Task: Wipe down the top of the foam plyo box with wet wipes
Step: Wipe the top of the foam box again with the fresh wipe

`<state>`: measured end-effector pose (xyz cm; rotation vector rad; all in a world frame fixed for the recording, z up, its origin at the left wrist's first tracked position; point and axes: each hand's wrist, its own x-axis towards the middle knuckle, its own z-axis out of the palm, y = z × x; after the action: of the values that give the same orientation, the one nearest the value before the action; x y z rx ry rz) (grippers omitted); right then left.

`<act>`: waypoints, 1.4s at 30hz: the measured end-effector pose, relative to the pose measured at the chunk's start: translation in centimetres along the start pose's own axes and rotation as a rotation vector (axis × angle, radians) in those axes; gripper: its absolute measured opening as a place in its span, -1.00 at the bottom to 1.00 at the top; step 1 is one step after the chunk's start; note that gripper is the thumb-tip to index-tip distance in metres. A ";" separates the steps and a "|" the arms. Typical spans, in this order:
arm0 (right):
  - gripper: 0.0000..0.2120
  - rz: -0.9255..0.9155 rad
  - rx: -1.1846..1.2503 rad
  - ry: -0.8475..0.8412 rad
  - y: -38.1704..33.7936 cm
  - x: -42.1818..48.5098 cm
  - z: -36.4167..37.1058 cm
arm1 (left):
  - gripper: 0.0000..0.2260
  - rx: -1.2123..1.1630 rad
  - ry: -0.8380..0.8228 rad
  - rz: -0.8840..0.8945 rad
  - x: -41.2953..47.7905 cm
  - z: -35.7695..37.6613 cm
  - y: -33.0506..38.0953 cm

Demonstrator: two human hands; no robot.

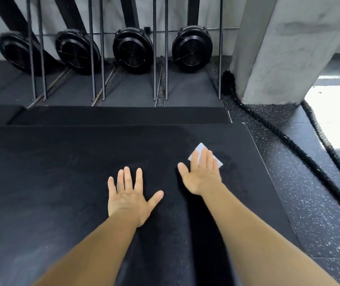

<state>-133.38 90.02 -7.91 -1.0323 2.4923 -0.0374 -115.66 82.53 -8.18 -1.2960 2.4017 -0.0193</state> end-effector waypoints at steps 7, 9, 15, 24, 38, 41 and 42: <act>-0.32 -0.314 -0.033 -0.084 -5.1 0.8 0.6 | -0.20 0.047 0.019 -0.003 0.5 0.3 -0.1; -0.38 -0.350 -0.042 -0.050 -3.3 1.2 0.2 | -0.20 0.047 0.023 -0.001 0.5 0.4 -0.1; -0.43 -0.174 -0.027 0.035 3.7 3.4 -1.6 | -0.17 0.023 0.020 0.018 0.4 0.3 -0.2; -0.28 0.072 0.022 0.082 2.9 4.6 -1.8 | -0.12 0.013 0.022 0.032 0.4 0.4 0.0; -0.42 -0.313 -0.022 0.030 -1.4 5.7 -1.9 | -0.14 0.003 0.034 0.047 0.3 0.3 0.0; -0.46 -0.192 -0.029 0.078 2.8 7.2 -3.2 | -0.14 -0.005 0.058 0.063 0.1 0.5 -0.1; -0.46 -0.151 -0.033 0.075 3.9 7.6 -3.6 | -0.14 -0.010 0.067 0.068 0.1 0.6 -0.2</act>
<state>-142.21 87.21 -8.29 -1.2530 2.4839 -0.0826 -115.33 82.45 -8.69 -1.2355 2.5044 -0.0314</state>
